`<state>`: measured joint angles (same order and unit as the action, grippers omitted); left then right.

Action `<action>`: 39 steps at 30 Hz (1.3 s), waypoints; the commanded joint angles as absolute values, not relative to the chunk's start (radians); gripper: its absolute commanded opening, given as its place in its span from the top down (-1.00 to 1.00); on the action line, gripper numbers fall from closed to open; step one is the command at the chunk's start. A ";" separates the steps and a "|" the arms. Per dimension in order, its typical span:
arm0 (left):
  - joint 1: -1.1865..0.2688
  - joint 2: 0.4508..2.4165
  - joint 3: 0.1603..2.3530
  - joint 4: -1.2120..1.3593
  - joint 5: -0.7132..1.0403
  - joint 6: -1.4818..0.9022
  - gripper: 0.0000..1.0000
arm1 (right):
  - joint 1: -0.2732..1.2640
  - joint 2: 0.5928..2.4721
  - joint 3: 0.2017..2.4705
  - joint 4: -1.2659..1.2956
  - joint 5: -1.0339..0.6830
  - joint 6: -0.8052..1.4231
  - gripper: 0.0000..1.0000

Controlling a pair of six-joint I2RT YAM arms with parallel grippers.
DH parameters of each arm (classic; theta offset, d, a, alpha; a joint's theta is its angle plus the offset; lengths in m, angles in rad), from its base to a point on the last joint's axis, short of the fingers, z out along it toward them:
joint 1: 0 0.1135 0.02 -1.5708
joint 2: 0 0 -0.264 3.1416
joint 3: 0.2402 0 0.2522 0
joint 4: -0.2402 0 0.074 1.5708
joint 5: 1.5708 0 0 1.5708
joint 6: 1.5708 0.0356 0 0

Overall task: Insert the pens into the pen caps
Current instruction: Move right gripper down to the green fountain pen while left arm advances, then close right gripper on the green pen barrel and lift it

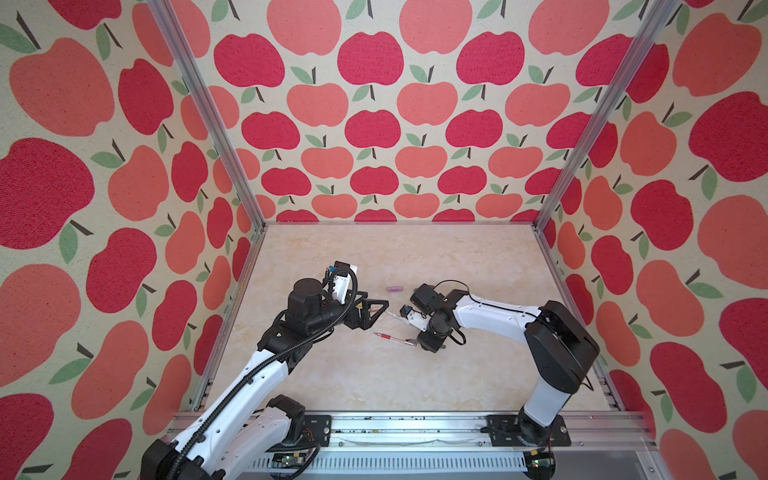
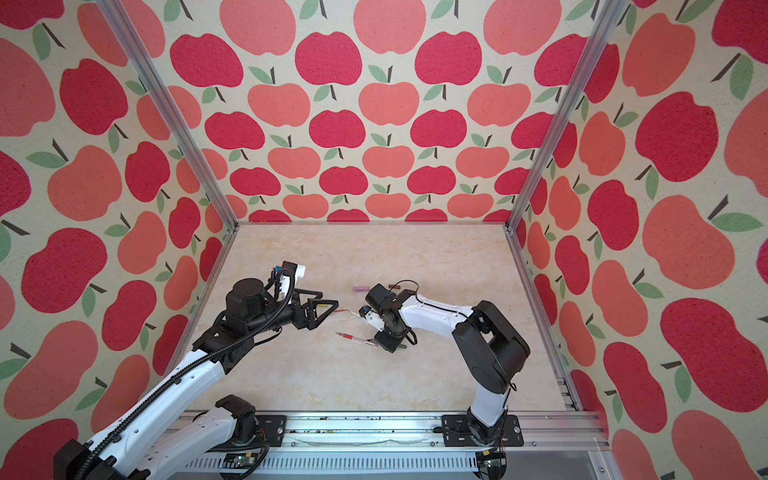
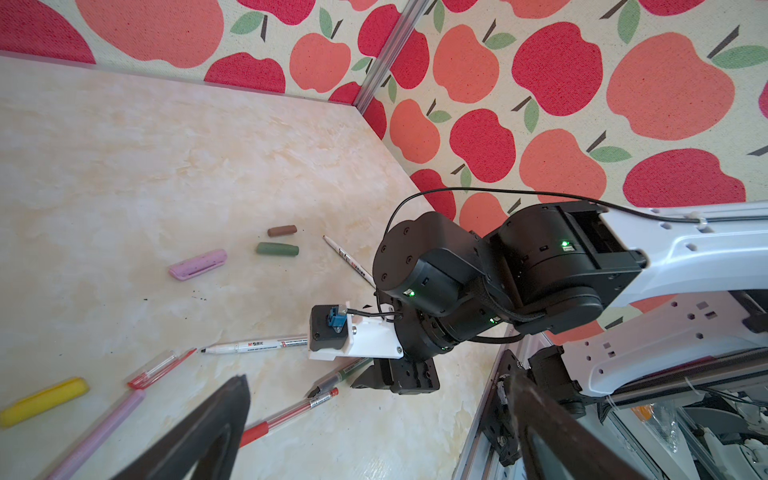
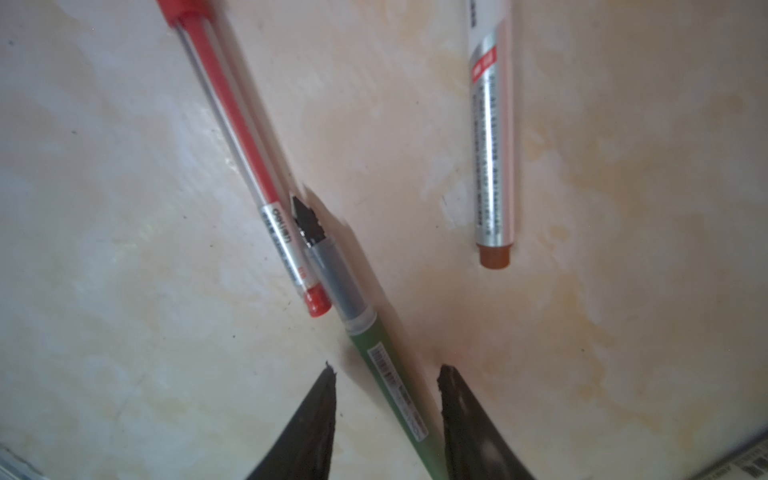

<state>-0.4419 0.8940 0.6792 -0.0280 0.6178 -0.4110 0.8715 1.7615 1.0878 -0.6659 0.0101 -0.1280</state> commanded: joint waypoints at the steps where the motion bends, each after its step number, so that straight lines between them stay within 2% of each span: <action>1: -0.444 0.873 0.672 0.005 0.614 -0.425 -0.99 | 0.876 1.785 1.110 -0.664 0.048 -0.153 0.26; 4: -0.443 0.870 0.676 -0.004 0.616 -0.422 -0.99 | 0.876 1.801 1.111 -0.658 0.056 -0.158 0.37; 28: -0.443 0.868 0.690 -0.031 0.625 -0.417 -0.99 | 0.870 1.873 1.144 -0.647 0.080 -0.132 0.66; 31: -0.443 0.865 0.686 -0.031 0.624 -0.416 -0.99 | 0.864 1.878 1.146 -0.642 0.074 -0.127 0.66; 35: -0.443 0.862 0.684 -0.035 0.622 -0.412 -0.99 | 0.858 1.885 1.152 -0.639 0.072 -0.120 0.51; 39: -0.443 0.859 0.683 -0.037 0.621 -0.409 -0.99 | 0.854 1.904 1.171 -0.638 0.073 -0.113 0.49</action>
<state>-0.4419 0.8768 0.6792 -0.0261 0.6182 -0.4137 0.8619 1.8404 1.1667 -0.6827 0.0654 -0.1329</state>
